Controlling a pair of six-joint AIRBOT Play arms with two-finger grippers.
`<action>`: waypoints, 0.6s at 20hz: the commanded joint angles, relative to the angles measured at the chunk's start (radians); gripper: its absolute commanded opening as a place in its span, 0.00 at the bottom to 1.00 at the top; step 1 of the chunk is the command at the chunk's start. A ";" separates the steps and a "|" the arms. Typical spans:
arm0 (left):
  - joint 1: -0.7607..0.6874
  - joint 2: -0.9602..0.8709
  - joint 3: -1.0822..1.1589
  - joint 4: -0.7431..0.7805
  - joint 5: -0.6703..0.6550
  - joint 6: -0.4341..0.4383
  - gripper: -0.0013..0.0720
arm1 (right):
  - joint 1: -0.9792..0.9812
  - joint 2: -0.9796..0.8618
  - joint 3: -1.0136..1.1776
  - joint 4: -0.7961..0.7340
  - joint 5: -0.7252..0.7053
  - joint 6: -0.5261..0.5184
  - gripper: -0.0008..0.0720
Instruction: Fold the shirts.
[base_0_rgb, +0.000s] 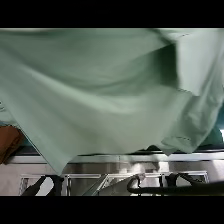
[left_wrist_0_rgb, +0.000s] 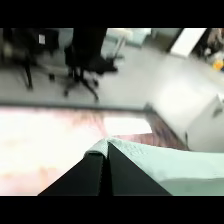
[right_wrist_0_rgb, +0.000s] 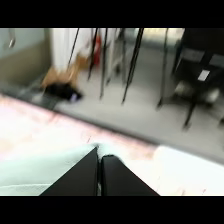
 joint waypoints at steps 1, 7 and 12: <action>-0.241 -0.205 -0.143 0.251 0.050 0.040 0.03 | 0.003 -0.175 -0.175 0.029 0.050 0.015 0.03; -0.364 -0.757 -0.070 0.461 0.180 0.034 0.03 | 0.015 -0.583 -0.296 0.034 -0.093 -0.026 0.03; -0.359 -1.072 0.264 0.463 0.134 -0.050 0.03 | 0.013 -0.792 -0.150 0.056 -0.161 -0.023 0.03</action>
